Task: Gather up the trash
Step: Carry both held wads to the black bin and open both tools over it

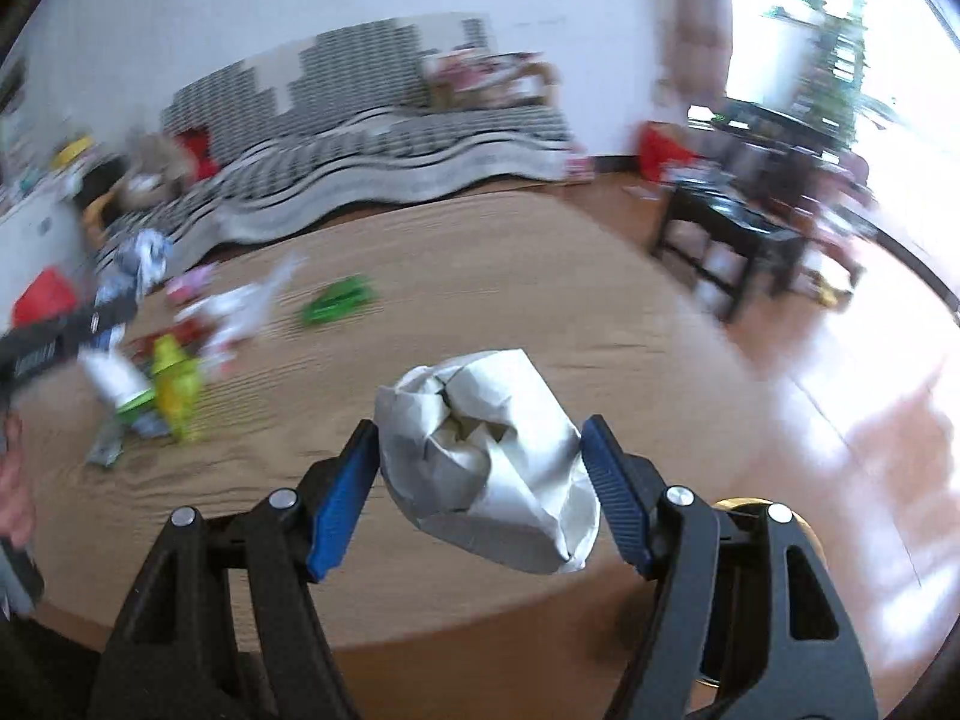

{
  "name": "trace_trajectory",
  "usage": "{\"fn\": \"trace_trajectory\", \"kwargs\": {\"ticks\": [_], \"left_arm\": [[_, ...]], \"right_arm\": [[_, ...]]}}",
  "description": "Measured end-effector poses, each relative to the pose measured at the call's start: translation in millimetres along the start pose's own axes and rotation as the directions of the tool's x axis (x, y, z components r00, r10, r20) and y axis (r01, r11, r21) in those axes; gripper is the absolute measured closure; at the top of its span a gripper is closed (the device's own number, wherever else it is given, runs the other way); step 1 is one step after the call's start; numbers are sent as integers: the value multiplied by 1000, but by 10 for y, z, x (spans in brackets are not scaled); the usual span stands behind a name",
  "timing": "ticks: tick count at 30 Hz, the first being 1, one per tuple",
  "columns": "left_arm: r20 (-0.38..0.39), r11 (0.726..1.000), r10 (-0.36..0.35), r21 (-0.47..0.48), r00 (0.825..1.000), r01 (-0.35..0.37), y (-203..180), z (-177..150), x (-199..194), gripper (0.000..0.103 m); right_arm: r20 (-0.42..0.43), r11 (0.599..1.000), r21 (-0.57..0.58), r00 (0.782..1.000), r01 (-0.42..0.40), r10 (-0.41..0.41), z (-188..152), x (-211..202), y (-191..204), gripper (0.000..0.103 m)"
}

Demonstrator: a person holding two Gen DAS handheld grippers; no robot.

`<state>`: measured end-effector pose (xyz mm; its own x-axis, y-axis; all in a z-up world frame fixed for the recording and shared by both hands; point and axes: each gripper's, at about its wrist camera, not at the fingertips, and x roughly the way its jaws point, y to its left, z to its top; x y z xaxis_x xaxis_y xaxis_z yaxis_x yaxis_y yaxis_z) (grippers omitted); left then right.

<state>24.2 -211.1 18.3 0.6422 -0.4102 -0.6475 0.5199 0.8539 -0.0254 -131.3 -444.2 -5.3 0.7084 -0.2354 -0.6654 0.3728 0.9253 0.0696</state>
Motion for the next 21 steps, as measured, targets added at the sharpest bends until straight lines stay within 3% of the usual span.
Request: {"fn": "trace_trajectory", "kwargs": {"ticks": [2,6,11,17,19,21], "left_arm": [[-32,994,-97,46,995,99,-496,-42,130,79],[-101,963,-212,146,972,226,-1404,-234,341,79],[-226,892,-349,216,909,397,-2413,-609,625,79],[-378,833,-396,236,837,500,-3101,-1022,1192,79],[-407,828,-397,228,822,513,-3225,-1104,1315,79],[-449,822,-404,203,797,532,-3357,-1204,1513,79]], "right_arm": [[-2,997,58,999,47,-47,-31,-52,-401,35],[-41,970,200,990,139,-133,-197,-152,-1283,35],[-132,913,352,977,205,-168,-561,-159,-2119,35],[-254,846,479,959,234,-122,-1066,-19,-2842,34],[-287,824,515,953,238,-96,-1211,58,-2961,34],[-312,817,527,947,235,-72,-1278,151,-3019,34]]}}
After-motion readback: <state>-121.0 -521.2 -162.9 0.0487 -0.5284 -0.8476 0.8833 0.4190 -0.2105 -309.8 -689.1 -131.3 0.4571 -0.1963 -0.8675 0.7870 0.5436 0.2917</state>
